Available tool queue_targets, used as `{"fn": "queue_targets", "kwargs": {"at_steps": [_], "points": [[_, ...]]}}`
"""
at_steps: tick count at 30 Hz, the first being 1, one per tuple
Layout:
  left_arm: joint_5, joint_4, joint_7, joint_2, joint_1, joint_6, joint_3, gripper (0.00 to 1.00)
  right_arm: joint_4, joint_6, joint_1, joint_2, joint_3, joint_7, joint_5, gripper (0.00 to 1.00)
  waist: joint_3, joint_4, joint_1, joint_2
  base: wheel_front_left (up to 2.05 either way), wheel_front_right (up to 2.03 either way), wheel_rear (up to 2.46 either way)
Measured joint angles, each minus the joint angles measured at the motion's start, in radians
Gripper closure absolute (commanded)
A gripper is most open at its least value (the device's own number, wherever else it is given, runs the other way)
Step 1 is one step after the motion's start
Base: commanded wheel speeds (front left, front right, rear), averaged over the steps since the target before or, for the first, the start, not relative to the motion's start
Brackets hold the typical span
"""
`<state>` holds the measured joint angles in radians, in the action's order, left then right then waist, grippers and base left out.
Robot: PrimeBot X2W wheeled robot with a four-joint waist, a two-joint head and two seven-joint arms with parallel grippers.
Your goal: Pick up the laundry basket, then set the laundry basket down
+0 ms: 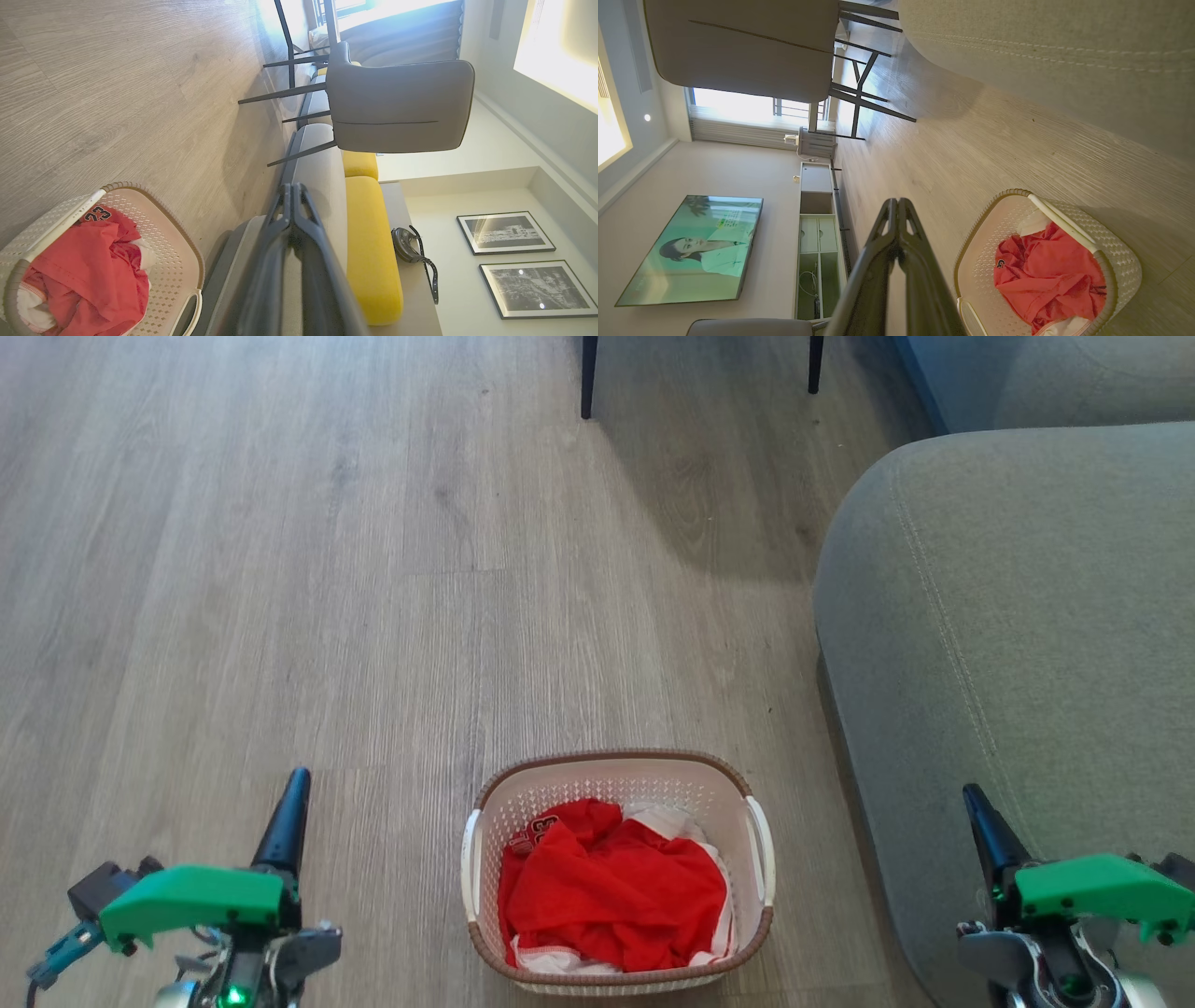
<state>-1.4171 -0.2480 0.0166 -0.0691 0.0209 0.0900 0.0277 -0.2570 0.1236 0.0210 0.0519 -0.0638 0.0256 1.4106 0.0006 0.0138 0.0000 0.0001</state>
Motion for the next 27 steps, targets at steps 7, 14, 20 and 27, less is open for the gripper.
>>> {"fn": "queue_targets", "kwargs": {"at_steps": [7,14,20,27], "points": [[-0.077,-0.006,0.019,0.000,0.006,0.009,-0.015,1.00,-0.007,0.000,0.012,0.000,-0.010,0.017,0.073,1.00,0.001,-0.005,0.0000,0.0000,0.00,0.00,0.00],[-0.150,-0.018,0.038,0.001,0.010,0.017,-0.041,1.00,-0.012,0.000,0.020,0.000,-0.026,0.036,0.146,1.00,0.002,-0.010,0.0000,0.0000,0.00,0.00,0.00],[-0.213,-0.023,0.054,0.002,0.028,0.034,-0.059,1.00,-0.017,0.000,0.022,0.000,-0.034,0.057,0.209,1.00,0.003,-0.014,0.0000,-0.0001,0.00,0.00,0.00],[-0.221,-0.026,0.062,0.002,0.028,0.034,-0.068,1.00,-0.018,0.000,0.038,0.000,-0.037,0.058,0.218,1.00,0.003,-0.014,0.0000,-0.0001,0.00,0.00,0.00]]}}
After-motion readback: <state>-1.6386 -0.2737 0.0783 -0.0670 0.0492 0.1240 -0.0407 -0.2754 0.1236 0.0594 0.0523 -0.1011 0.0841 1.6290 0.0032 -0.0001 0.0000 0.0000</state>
